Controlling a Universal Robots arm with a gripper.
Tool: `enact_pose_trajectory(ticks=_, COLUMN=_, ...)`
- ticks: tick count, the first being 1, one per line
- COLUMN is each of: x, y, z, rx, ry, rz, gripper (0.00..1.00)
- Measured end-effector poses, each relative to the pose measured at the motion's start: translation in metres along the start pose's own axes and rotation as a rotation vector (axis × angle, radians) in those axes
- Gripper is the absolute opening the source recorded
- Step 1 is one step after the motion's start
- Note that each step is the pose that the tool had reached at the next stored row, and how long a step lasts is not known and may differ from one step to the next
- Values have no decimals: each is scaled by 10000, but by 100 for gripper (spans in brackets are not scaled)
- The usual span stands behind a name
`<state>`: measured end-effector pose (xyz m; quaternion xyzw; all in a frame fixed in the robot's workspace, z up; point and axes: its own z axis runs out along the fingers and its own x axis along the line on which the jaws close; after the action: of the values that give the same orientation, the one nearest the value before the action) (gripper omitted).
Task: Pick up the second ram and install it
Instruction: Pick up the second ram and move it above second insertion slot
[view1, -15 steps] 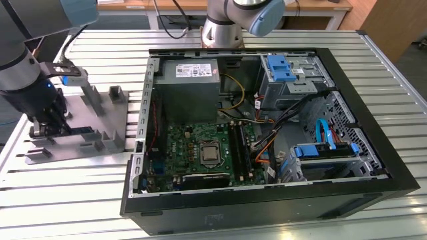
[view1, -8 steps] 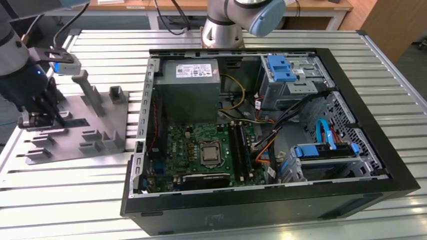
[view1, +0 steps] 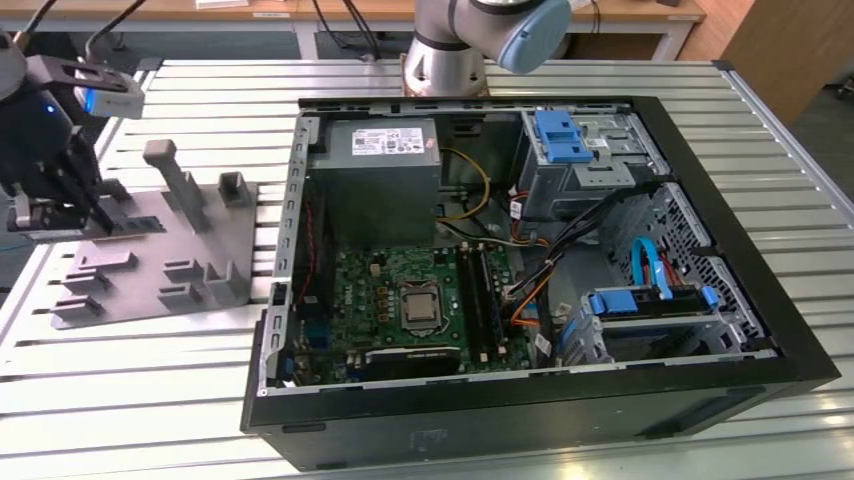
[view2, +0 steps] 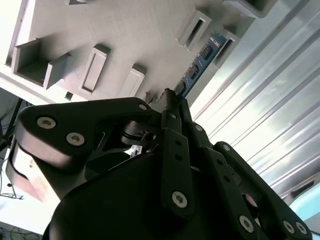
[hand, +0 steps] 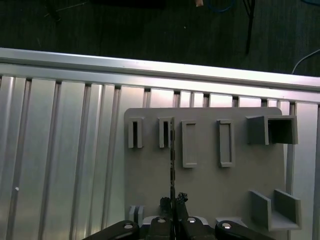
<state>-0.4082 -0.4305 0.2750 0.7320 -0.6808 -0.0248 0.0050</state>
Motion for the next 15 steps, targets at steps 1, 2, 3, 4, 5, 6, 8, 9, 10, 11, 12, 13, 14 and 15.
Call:
enact_pose_trajectory(ticks=1, x=-1, y=2, z=-45, rx=-1, ry=0, rz=0, gripper=14)
enact_pose_trajectory(ticks=2, x=-3, y=4, z=-90, rx=1, ry=0, rz=0, gripper=14)
enact_pose_trajectory(ticks=3, x=-4, y=6, z=-133, rx=0, ry=0, rz=0, gripper=14)
enact_pose_trajectory(ticks=4, x=-5, y=7, z=-176, rx=1, ry=-1, rz=0, gripper=14)
enact_pose_trajectory(ticks=5, x=-6, y=9, z=-213, rx=1, ry=0, rz=0, gripper=14)
enact_pose_trajectory(ticks=6, x=-7, y=10, z=-249, rx=0, ry=0, rz=0, gripper=14)
enact_pose_trajectory(ticks=8, x=-9, y=13, z=-316, rx=1, ry=0, rz=0, gripper=14)
enact_pose_trajectory(ticks=9, x=-10, y=14, z=-347, rx=0, ry=0, rz=0, gripper=14)
enact_pose_trajectory(ticks=10, x=-11, y=16, z=-381, rx=0, ry=0, rz=0, gripper=14)
enact_pose_trajectory(ticks=11, x=-12, y=17, z=-412, rx=1, ry=0, rz=0, gripper=14)
enact_pose_trajectory(ticks=12, x=-13, y=18, z=-444, rx=1, ry=-1, rz=0, gripper=14)
enact_pose_trajectory(ticks=13, x=-14, y=20, z=-476, rx=1, ry=0, rz=0, gripper=14)
enact_pose_trajectory(ticks=14, x=-15, y=21, z=-506, rx=0, ry=0, rz=0, gripper=14)
enact_pose_trajectory(ticks=15, x=-16, y=22, z=-538, rx=0, ry=0, rz=0, gripper=14)
